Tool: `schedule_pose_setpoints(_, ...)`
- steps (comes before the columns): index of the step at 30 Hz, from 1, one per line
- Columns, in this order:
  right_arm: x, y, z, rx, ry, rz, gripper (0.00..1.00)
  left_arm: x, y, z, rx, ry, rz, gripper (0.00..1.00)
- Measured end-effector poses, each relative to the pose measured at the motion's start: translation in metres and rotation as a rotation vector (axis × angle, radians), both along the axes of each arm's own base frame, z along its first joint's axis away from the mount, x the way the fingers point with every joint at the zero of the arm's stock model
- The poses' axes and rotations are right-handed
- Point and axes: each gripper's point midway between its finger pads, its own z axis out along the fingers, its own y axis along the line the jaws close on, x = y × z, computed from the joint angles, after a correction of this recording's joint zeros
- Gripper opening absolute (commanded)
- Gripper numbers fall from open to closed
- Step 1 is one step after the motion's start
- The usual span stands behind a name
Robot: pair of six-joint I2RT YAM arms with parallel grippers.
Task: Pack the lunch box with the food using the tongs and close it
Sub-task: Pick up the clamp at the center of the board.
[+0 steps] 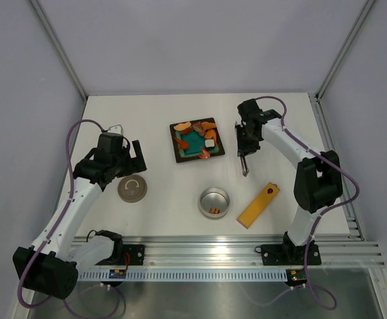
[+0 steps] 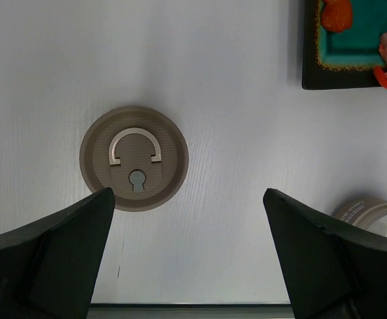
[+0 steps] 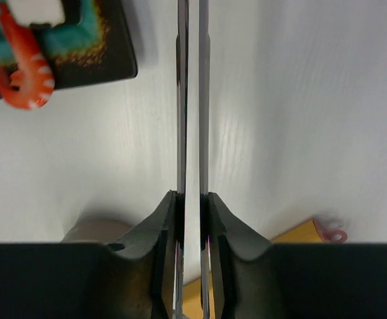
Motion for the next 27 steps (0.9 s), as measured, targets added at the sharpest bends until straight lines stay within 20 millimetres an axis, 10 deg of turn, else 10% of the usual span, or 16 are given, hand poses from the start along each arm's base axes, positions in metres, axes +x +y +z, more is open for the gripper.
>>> schedule_pose_setpoints(8, -0.043, -0.002, 0.043, 0.071, 0.012, 0.035, 0.36, 0.0, 0.0, 0.0, 0.001, 0.0, -0.001, 0.99)
schedule_pose_setpoints(27, -0.053, -0.012, 0.045, 0.033, 0.043, 0.008, 0.44, 0.0, 0.0, 0.0, 0.0, 0.0, -0.002, 0.99)
